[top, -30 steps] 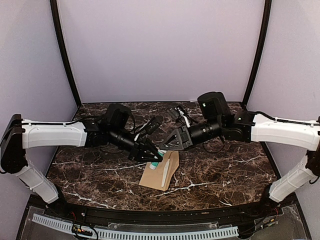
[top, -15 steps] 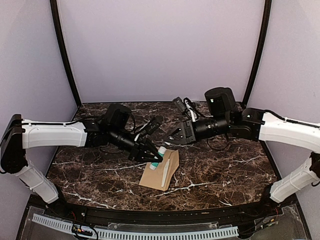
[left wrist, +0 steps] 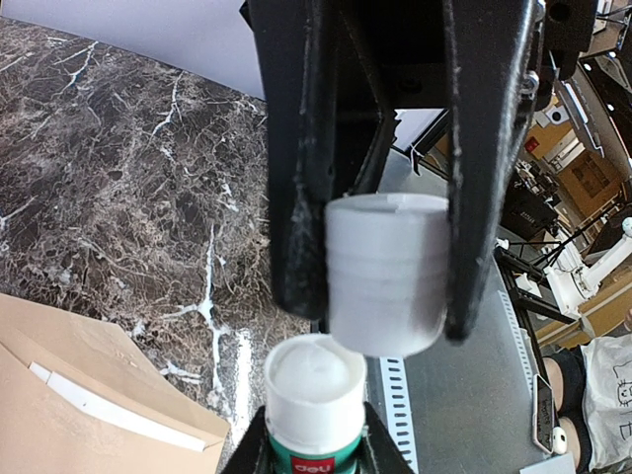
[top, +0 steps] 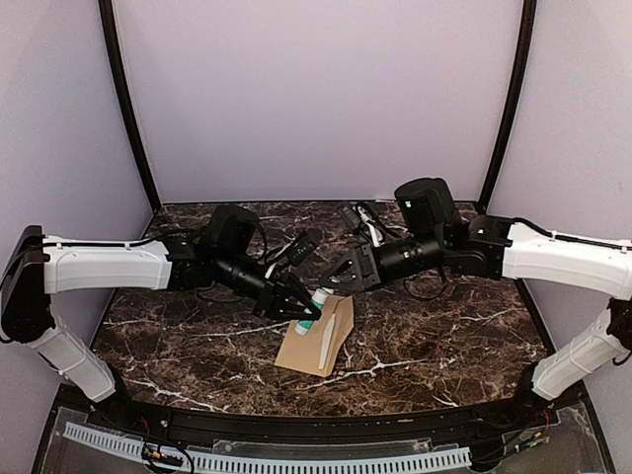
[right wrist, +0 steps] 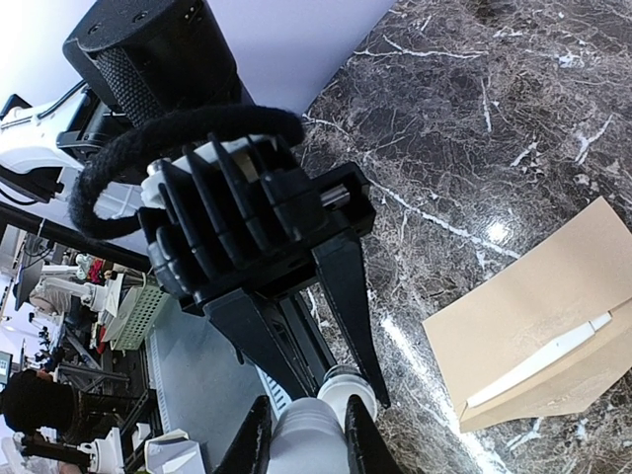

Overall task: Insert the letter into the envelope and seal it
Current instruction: Screw the solid glue.

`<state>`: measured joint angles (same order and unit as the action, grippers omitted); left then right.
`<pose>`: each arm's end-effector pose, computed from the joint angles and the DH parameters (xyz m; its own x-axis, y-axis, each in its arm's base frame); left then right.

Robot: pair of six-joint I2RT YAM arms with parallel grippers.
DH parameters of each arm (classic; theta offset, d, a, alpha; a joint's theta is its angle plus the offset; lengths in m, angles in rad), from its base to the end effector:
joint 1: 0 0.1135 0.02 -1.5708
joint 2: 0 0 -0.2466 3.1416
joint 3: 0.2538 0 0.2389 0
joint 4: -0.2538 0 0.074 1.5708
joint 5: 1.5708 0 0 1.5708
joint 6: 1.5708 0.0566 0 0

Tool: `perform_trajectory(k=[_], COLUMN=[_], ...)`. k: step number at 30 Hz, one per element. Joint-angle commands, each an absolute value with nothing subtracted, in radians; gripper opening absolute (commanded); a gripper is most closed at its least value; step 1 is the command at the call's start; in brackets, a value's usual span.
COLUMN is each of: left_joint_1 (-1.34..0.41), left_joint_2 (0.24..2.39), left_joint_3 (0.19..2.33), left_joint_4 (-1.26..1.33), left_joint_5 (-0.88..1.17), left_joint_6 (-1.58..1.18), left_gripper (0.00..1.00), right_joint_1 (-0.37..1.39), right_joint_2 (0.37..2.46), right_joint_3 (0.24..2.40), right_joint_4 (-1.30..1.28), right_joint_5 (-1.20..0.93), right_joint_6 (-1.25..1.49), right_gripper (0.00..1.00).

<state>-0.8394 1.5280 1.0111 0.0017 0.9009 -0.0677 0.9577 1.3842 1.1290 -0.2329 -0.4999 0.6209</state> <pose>0.1908 -0.2790 0.2440 -0.3904 0.3721 -0.8421 0.8933 -0.0680 -0.4442 0.1633 0.2793 0.2975 -0.7788 -0.2196 -0.5876 -0.6250 0.3522 0.6967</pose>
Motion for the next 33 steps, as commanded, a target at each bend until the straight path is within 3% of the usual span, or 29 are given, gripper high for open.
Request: perform_trajectory(k=[1, 33], left_joint_1=[-0.838, -0.838], left_joint_2=[1.499, 1.492], left_joint_3=[1.005, 0.999], left_joint_4=[0.016, 0.025], left_joint_5=[0.924, 0.938], left_joint_6=[-0.066, -0.067], left_gripper=[0.00, 0.00], right_joint_1=[0.964, 0.963], right_joint_2=[1.397, 1.435], right_joint_3=[1.120, 1.117], right_joint_4=[-0.205, -0.214], right_joint_5=[-0.517, -0.501], right_joint_6=[0.611, 0.602], right_gripper=[0.13, 0.13])
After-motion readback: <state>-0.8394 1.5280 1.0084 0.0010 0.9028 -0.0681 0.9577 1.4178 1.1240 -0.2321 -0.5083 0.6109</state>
